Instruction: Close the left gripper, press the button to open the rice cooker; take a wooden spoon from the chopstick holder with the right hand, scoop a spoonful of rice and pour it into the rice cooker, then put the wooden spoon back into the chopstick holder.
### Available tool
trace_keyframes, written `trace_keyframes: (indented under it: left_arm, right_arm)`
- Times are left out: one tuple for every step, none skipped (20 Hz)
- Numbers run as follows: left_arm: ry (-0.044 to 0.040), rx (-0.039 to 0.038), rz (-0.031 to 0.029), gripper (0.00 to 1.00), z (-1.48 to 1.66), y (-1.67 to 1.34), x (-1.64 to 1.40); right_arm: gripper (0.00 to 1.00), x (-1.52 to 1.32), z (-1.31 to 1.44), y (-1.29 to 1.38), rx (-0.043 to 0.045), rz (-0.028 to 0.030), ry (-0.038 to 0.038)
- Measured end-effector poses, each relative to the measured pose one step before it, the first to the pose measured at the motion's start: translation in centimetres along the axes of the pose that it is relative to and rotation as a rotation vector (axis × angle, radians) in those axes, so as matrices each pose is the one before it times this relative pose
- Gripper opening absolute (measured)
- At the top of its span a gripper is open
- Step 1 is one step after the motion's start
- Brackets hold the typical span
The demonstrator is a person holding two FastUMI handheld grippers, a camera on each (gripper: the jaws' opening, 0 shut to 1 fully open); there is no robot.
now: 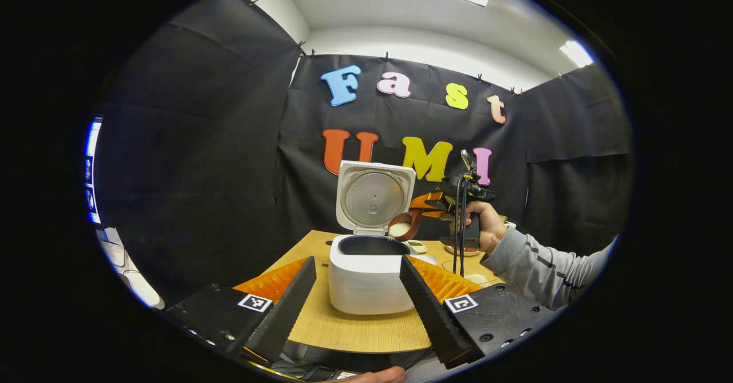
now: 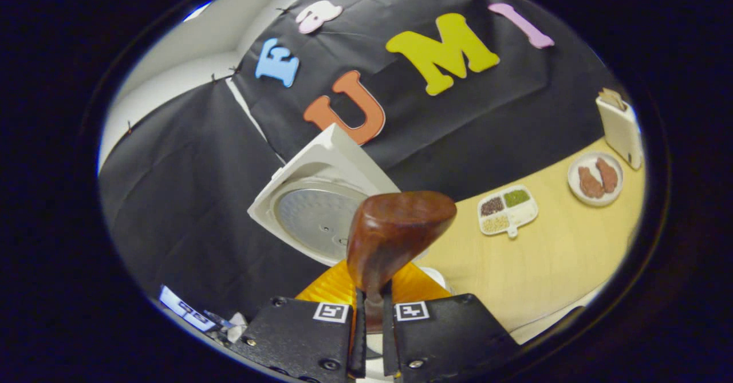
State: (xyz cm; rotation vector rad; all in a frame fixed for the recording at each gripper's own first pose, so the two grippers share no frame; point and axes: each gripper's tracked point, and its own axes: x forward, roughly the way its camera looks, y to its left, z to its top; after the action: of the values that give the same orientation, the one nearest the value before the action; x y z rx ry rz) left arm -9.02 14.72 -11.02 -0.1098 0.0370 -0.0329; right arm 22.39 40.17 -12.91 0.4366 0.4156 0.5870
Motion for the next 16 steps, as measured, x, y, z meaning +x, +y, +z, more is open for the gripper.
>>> trace_keyframes:
  left_arm:
    - [-0.00062, -0.00041, 0.01549, 0.94, 0.321, 0.554, 0.549]
    - [-0.00037, 0.00159, 0.01566, 0.94, 0.235, 0.494, 0.233]
    - [-0.00345, 0.00307, 0.01584, 0.94, 0.118, 0.305, 0.318]
    - [-0.00149, 0.00411, 0.01504, 0.94, 0.301, 0.292, 0.236]
    - [0.00112, 0.00486, 0.00967, 0.94, 0.099, 0.153, 0.317]
    - [0.00372, 0.00566, 0.00480, 0.94, -0.039, -0.073, 0.288]
    - [0.00277, 0.00612, 0.00325, 0.94, -0.006, -0.142, 0.139]
    - [0.00434, 0.00686, -0.00007, 0.94, 0.026, -0.174, 0.298]
    - [0.00599, 0.00935, -0.00126, 0.94, -0.059, -0.194, 0.320]
    - [0.00630, 0.01391, 0.00166, 0.94, -0.066, -0.049, 0.280]
    - [0.00201, 0.01417, 0.00986, 0.94, 0.098, 0.252, 0.242]
    - [0.00151, 0.01144, 0.01015, 0.94, 0.093, 0.184, 0.246]
    - [0.00241, 0.00634, 0.00483, 0.94, -0.093, 0.009, 0.209]
    - [0.00400, 0.00345, -0.00167, 0.94, -0.136, -0.154, 0.150]
    - [0.00111, 0.00008, 0.00255, 0.94, -0.004, -0.029, 0.183]
    - [0.00098, 0.00328, 0.00566, 0.94, 0.143, 0.013, 0.191]
  right_arm:
    - [0.17, 0.193, 0.250, 0.137, -0.04778, -0.01293, -0.00354]
    - [0.17, 0.247, -0.066, 0.462, -0.04447, 0.00021, -0.00371]
    - [0.16, 0.238, 0.081, 0.397, -0.03675, 0.00359, 0.00130]
    - [0.16, 0.212, 0.094, 0.449, -0.03370, 0.00517, 0.00429]
    - [0.16, 0.132, 0.071, 0.591, -0.03105, 0.00995, 0.00217]
    - [0.16, 0.087, -0.055, 0.346, -0.02537, 0.00658, 0.00287]
    - [0.16, 0.124, 0.011, 0.291, -0.02314, 0.00249, 0.00372]
    - [0.16, -0.020, -0.098, 0.273, -0.02146, 0.00271, 0.00104]
    - [0.16, -0.027, 0.115, 0.241, -0.01906, 0.00197, -0.00845]
    - [0.16, -0.017, 0.115, 0.300, -0.03250, 0.00007, -0.00915]
    - [0.16, -0.019, 0.084, 0.059, -0.04215, -0.00792, -0.00862]
    - [0.16, -0.097, 0.133, 0.006, -0.04342, -0.01063, -0.01398]
    - [0.17, -0.134, 0.293, 0.161, -0.04817, -0.00440, -0.01702]
    - [0.16, 0.071, 0.093, -0.185, -0.04970, -0.00740, -0.01884]
    - [0.16, -0.047, 0.243, -0.049, -0.05060, -0.01049, -0.01673]
    - [0.16, -0.096, 0.235, 0.323, -0.05296, -0.00103, -0.01476]
